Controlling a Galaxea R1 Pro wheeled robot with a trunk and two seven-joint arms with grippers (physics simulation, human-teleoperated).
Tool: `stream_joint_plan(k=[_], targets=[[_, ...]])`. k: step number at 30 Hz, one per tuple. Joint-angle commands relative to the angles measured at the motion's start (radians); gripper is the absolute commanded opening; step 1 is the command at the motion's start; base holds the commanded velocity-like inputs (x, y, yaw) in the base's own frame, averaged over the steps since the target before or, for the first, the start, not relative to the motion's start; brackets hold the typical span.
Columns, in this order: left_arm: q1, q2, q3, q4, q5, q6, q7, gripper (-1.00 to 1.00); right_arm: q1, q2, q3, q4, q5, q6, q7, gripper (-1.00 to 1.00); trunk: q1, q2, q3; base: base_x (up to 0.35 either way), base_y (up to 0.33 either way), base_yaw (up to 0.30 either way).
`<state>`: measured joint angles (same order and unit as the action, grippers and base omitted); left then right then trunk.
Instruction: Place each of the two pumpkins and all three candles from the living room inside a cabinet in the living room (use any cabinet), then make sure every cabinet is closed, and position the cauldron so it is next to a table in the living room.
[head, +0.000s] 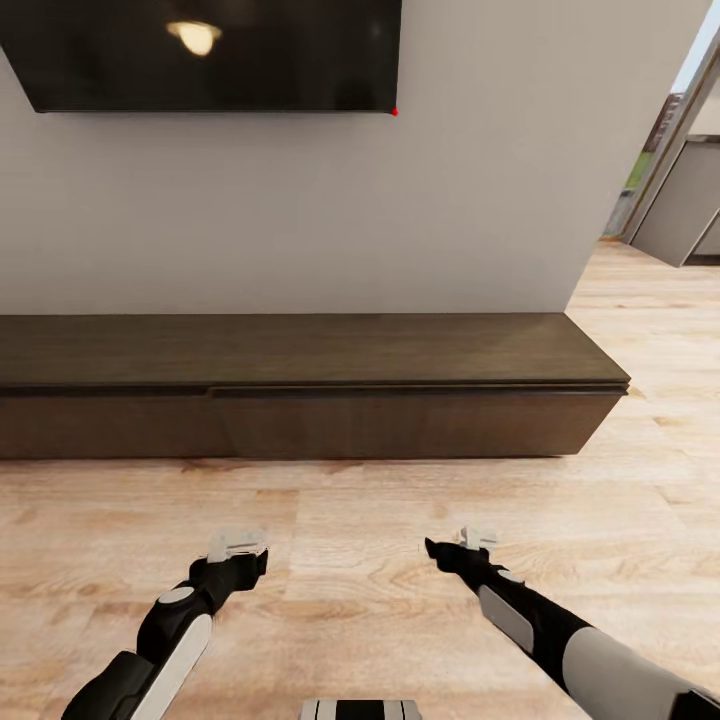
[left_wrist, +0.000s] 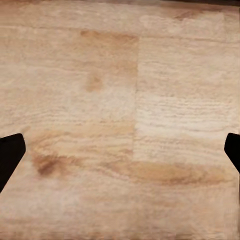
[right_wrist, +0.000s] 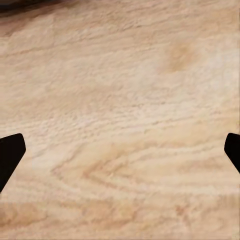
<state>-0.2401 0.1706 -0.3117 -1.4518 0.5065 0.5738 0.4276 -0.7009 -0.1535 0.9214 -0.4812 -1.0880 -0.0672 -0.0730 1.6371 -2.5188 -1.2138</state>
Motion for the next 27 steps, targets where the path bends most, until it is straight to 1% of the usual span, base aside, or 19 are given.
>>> stream_joint_plan(k=[1,2,3,4,5,7,9,12,19,27], targets=[[0.008,0.002,0.010,-0.002,0.026,0.007,0.011,1.00,0.000,-0.066,0.006,-0.074,-0.030,0.036,-0.012,1.00,0.000,0.000,-0.001,0.000,0.000,0.000],[0.014,0.003,0.021,-0.002,0.036,0.011,0.012,1.00,0.000,-0.121,0.004,-0.125,-0.049,0.068,-0.021,1.00,0.000,0.000,-0.001,0.000,0.000,0.000],[0.017,0.003,0.025,-0.002,0.040,0.013,0.012,1.00,0.000,-0.145,0.004,-0.142,-0.059,0.081,-0.026,1.00,0.000,0.000,-0.001,0.000,0.000,0.000],[0.021,0.004,0.031,-0.002,0.046,0.016,0.012,1.00,0.000,-0.179,0.003,-0.168,-0.075,0.104,-0.038,1.00,0.000,0.000,-0.001,0.000,0.000,0.000],[0.025,0.004,0.036,-0.002,0.051,0.018,0.012,1.00,0.000,-0.200,0.003,-0.184,-0.086,0.122,-0.051,1.00,0.000,0.000,-0.001,0.000,0.000,0.000],[0.036,0.004,0.040,0.008,0.057,0.021,0.013,1.00,0.000,-0.223,0.002,-0.201,-0.098,0.157,-0.079,1.00,0.000,0.000,-0.001,0.000,0.000,0.000],[0.043,0.004,0.043,0.014,0.059,0.021,0.012,1.00,0.000,-0.233,0.002,-0.208,-0.103,0.182,-0.093,1.00,0.000,0.000,-0.001,0.000,0.000,-0.011],[0.047,0.004,0.044,0.018,0.061,0.022,0.011,1.00,0.000,-0.237,0.002,-0.211,-0.098,0.196,-0.102,1.00,0.000,0.000,-0.001,0.000,0.000,-0.159],[0.050,0.001,0.042,0.054,0.061,0.021,0.011,1.00,0.000,-0.239,0.003,-0.206,-0.095,0.193,-0.106,1.00,0.000,0.000,-0.001,0.000,0.000,-0.275],[0.054,0.000,0.041,0.077,0.062,0.020,0.006,1.00,0.000,-0.239,0.002,-0.184,-0.107,0.193,-0.106,1.00,0.000,0.000,-0.001,0.000,0.000,-0.297]])
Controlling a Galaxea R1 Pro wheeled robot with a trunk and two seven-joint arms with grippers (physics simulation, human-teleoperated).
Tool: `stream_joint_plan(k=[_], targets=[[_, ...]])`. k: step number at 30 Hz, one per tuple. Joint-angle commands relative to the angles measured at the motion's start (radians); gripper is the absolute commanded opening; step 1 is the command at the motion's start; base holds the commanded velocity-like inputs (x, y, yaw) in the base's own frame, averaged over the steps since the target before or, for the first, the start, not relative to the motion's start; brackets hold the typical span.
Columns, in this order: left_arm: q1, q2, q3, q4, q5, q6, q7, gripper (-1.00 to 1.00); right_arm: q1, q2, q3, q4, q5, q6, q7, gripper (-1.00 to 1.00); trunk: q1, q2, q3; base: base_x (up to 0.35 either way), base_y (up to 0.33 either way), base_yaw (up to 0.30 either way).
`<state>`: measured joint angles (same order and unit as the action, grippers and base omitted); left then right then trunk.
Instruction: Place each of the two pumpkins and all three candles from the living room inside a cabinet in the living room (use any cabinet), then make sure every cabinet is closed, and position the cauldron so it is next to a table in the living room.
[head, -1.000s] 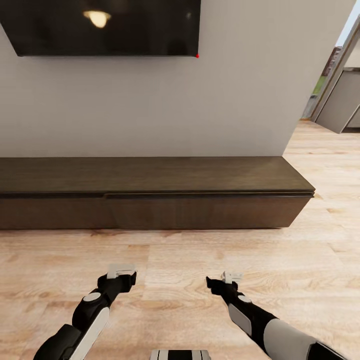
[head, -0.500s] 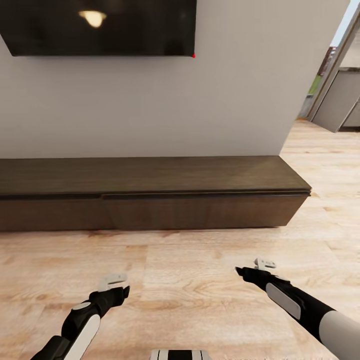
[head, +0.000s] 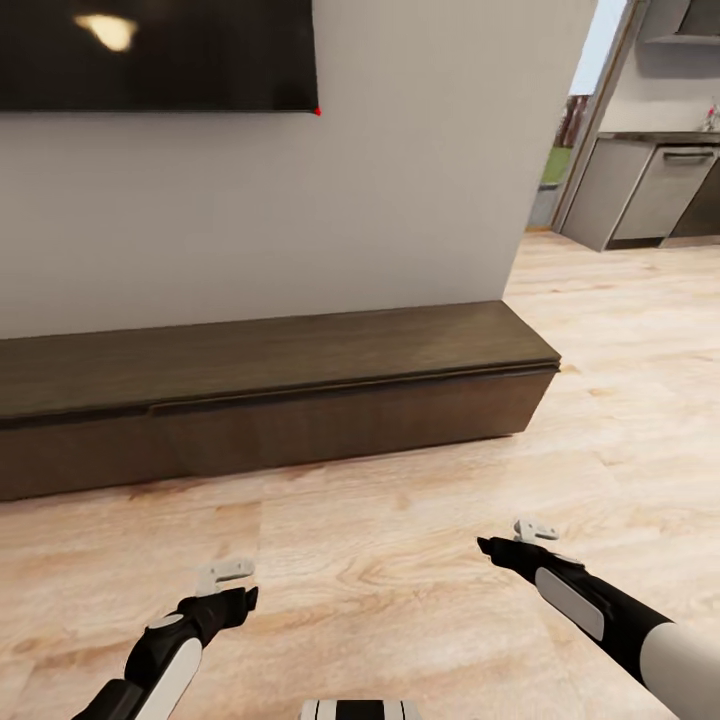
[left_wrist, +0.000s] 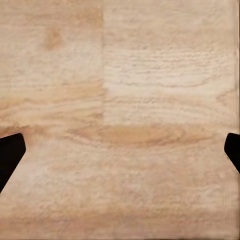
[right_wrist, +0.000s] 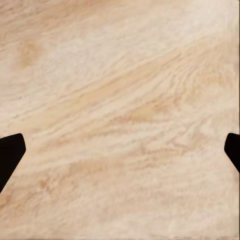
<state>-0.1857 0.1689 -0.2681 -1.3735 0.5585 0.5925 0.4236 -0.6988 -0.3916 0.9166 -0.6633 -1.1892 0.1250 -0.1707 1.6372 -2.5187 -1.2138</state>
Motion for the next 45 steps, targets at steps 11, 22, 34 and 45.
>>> stream_joint_plan(k=[11,22,34,45], targets=[[0.000,-0.003,-0.008,0.017,0.010,0.002,0.010,1.00,0.002,0.000,0.008,0.041,-0.003,-0.008,-0.008,1.00,-0.005,0.002,0.038,0.000,0.000,-0.297],[0.018,0.001,0.046,0.133,0.013,-0.008,-0.062,1.00,0.002,0.006,0.010,0.064,0.001,-0.010,-0.009,1.00,-0.010,0.004,0.077,0.000,0.000,-0.283],[0.003,-0.039,0.059,-0.005,0.012,0.130,-0.087,1.00,0.002,0.013,0.010,0.088,0.001,-0.012,-0.008,1.00,-0.015,0.007,0.115,0.000,0.000,-0.270],[-0.030,-0.064,0.058,0.017,0.014,0.147,-0.088,1.00,0.002,0.015,0.010,0.113,0.000,-0.020,-0.007,1.00,-0.020,0.010,0.150,-0.022,0.000,-0.247]])
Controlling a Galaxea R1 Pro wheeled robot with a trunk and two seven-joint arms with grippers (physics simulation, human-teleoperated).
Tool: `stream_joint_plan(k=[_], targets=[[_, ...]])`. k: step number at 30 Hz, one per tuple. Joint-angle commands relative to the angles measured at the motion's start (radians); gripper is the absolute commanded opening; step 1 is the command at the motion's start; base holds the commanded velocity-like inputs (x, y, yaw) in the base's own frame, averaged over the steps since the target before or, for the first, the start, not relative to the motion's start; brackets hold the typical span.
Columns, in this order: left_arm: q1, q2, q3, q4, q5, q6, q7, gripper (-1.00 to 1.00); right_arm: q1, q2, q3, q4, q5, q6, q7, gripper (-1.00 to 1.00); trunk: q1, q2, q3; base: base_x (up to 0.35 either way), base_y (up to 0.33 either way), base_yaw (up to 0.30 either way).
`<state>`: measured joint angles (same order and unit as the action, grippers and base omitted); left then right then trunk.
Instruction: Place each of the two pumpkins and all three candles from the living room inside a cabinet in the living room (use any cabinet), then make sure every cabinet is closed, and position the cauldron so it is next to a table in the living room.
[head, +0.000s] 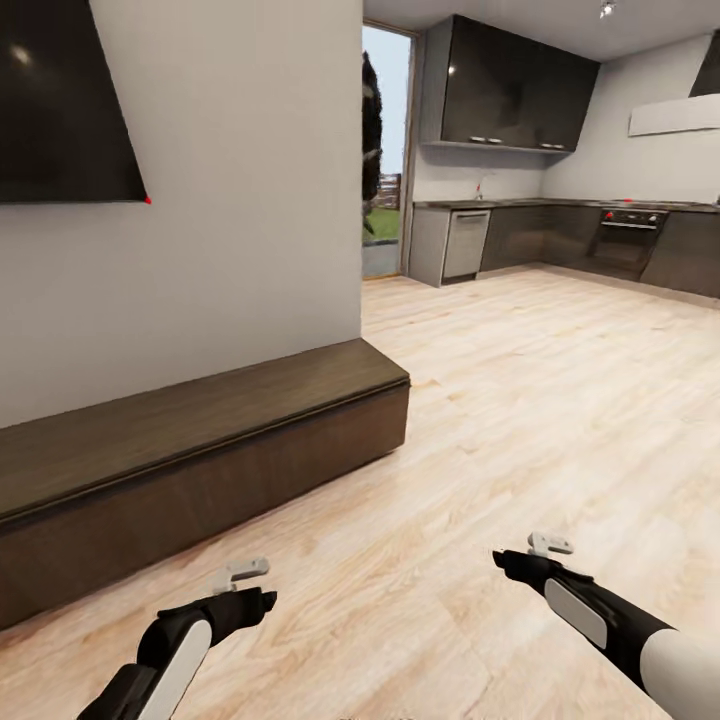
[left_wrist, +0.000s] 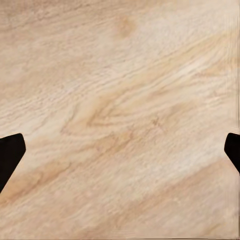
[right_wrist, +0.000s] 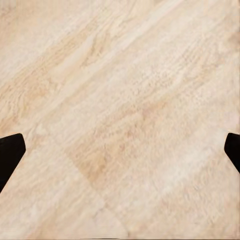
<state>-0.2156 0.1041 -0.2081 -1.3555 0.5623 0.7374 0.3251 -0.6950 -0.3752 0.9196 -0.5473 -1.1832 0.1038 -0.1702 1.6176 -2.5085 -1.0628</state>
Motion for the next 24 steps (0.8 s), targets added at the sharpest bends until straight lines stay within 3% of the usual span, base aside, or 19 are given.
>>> stream_joint_plan(k=[1,6,12,24], targets=[[-0.001,0.001,-0.003,0.004,0.012,0.000,0.009,1.00,-0.001,-0.001,0.007,0.000,-0.006,-0.003,-0.008,1.00,-0.001,0.000,0.002,-0.207,0.000,-0.263],[-0.002,0.002,-0.001,0.071,0.011,-0.008,0.004,1.00,-0.001,0.001,0.007,0.007,-0.005,-0.011,-0.008,1.00,-0.003,0.001,0.019,-0.301,0.000,-0.269],[-0.002,0.002,-0.001,0.087,0.014,-0.011,0.003,1.00,-0.001,0.002,0.007,0.009,-0.006,-0.012,-0.008,1.00,-0.006,0.002,0.040,-0.307,0.000,-0.271],[-0.002,0.002,-0.001,0.088,0.015,-0.012,0.003,1.00,-0.001,0.003,0.007,0.009,-0.004,-0.013,-0.004,1.00,-0.011,0.005,0.085,-0.031,0.000,-0.117]])
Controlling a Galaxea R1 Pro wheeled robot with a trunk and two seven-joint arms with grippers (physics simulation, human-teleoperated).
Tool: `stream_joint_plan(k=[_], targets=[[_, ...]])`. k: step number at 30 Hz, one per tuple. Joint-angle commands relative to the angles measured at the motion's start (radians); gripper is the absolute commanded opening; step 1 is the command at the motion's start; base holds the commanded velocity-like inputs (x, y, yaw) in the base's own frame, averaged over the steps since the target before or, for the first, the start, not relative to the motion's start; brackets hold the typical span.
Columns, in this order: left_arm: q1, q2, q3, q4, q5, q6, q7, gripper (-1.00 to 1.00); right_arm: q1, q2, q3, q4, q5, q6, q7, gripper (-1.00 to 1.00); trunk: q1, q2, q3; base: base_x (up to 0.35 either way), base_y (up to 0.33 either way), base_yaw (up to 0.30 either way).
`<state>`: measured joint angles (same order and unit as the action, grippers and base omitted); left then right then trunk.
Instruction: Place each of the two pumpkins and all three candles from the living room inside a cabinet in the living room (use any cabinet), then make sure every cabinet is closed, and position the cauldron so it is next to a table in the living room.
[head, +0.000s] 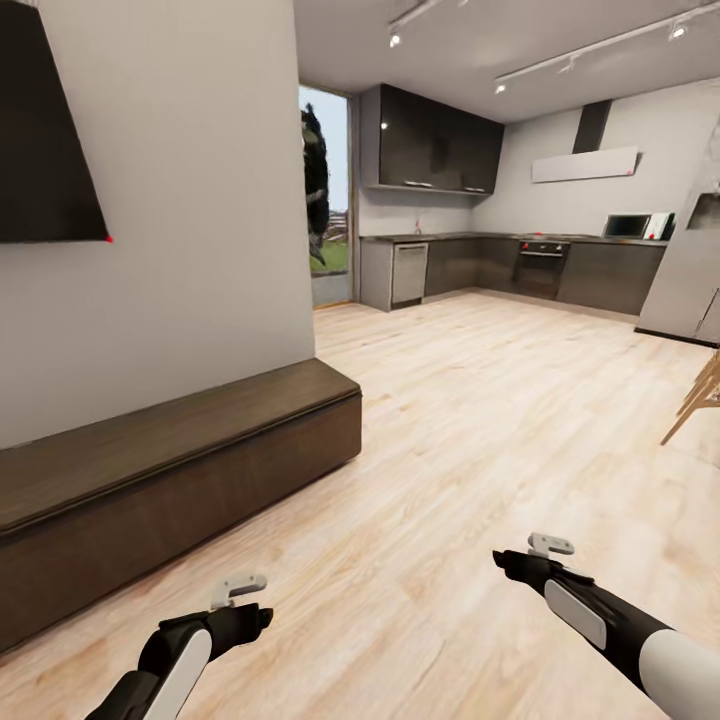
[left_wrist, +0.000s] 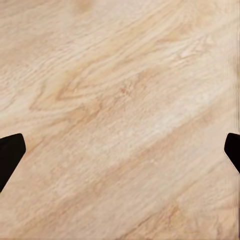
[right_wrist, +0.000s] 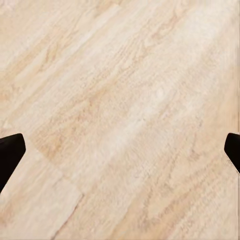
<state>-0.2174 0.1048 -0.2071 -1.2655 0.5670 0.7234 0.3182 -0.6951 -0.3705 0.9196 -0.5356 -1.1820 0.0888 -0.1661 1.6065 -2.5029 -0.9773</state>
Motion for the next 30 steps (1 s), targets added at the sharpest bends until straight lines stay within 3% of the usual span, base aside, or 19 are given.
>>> stream_joint_plan(k=[1,13,30], targets=[[0.000,0.001,-0.003,-0.002,0.010,0.002,0.010,1.00,-0.001,0.000,0.007,-0.003,-0.005,0.002,-0.008,1.00,-0.001,0.000,0.003,-0.001,0.000,-0.227],[0.001,0.001,-0.003,-0.002,0.007,0.000,0.013,1.00,-0.001,0.018,0.007,0.046,-0.004,-0.016,-0.003,1.00,-0.001,0.000,0.007,0.000,0.000,-0.283],[0.004,0.001,-0.004,-0.002,0.005,-0.001,0.012,1.00,-0.001,0.021,0.007,0.049,-0.002,-0.017,-0.001,1.00,-0.001,0.000,0.007,0.000,0.000,-0.291]])
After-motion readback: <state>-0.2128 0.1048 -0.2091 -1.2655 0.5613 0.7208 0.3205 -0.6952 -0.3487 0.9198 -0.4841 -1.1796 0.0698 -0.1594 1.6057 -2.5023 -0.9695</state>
